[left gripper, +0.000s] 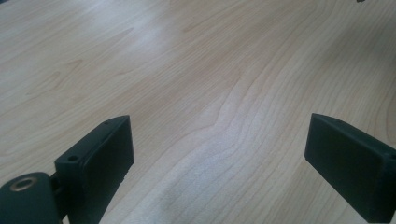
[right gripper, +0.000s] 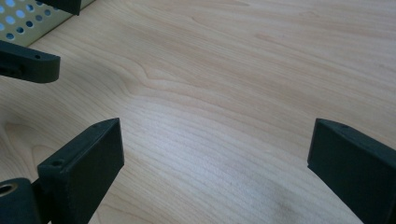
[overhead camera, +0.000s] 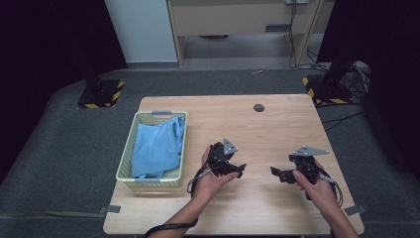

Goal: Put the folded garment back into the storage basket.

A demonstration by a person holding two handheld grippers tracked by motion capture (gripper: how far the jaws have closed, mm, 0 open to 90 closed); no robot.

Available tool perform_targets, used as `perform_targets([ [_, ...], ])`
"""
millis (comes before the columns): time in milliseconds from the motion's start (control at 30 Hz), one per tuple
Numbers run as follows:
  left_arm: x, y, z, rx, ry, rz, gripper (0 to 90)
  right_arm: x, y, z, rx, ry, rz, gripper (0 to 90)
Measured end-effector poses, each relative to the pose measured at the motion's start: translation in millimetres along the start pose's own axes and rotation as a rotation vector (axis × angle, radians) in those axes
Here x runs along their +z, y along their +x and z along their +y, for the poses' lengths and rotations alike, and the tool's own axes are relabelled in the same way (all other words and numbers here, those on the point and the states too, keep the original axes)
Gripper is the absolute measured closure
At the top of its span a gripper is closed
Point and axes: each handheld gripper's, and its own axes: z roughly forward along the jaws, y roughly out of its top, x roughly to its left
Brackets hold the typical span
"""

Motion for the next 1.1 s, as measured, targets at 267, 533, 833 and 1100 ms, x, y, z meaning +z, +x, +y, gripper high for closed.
perform_targets([
  [267,6.3,-2.5,-11.2,-0.011,0.025,-0.005,7.3,4.5,-9.2,-13.6,0.028,0.03,-0.016,3.8],
  [533,15.4,4.9,-23.5,-0.028,0.046,0.031,7.2,14.4,-22.4,-14.5,0.084,0.037,-0.041,2.8],
  [833,23.4,17.9,-40.5,-0.073,0.052,0.064,6.9,33.0,-22.4,-17.4,0.09,0.089,-0.061,2.2],
  [1100,23.7,24.6,-48.1,-0.096,0.069,0.064,5.8,39.3,-12.7,-21.0,0.017,0.077,-0.116,0.7],
])
